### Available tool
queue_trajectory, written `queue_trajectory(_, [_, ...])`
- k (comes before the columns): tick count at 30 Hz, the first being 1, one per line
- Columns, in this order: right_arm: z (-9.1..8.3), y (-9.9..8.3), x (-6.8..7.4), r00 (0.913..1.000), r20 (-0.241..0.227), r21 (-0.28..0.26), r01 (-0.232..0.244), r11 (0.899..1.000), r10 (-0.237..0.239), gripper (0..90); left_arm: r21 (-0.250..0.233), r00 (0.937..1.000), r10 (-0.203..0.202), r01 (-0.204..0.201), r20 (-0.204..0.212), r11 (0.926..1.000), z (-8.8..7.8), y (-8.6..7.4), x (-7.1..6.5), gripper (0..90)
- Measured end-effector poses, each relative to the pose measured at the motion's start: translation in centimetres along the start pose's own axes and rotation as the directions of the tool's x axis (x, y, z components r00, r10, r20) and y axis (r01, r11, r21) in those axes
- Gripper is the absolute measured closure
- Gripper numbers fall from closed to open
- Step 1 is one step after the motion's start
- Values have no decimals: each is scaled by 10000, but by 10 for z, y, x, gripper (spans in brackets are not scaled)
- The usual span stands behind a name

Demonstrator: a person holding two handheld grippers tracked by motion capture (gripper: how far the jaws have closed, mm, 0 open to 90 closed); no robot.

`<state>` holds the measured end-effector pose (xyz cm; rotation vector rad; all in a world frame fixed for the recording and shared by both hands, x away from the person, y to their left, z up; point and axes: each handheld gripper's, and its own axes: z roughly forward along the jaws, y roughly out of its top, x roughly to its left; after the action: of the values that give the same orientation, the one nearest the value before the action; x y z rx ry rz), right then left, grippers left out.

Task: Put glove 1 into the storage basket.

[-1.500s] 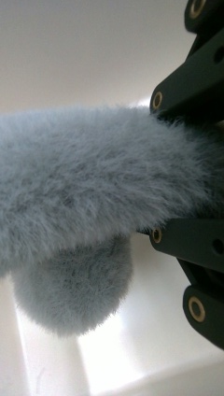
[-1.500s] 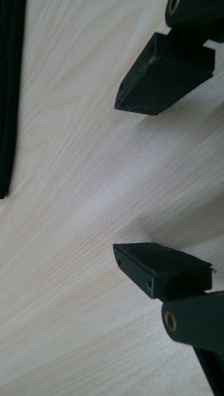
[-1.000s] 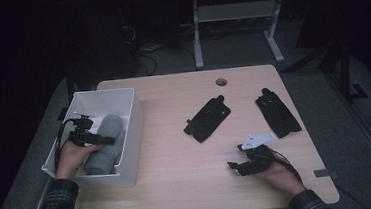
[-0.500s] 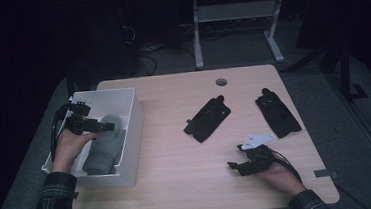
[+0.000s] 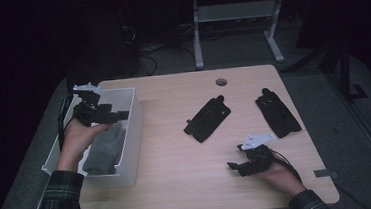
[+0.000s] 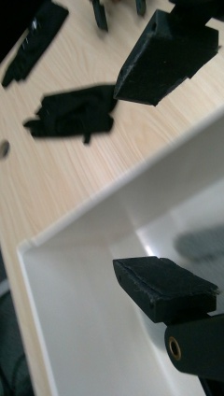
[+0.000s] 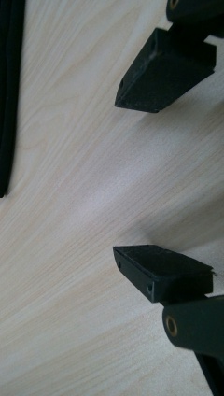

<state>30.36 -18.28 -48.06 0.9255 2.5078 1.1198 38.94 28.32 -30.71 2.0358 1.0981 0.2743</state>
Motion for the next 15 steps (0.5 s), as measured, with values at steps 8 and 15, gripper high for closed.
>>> queue_trajectory(8, [1,0,1,9999,37,54,-120,9999,120,194,-353,9939,846,-822,714,9960,14,16,-51,149])
queue_trajectory(15, [1,0,0,10000,22,102,-37,9999,36,179,-239,9821,1295,-1275,1370,9916,35,19,-85,150])
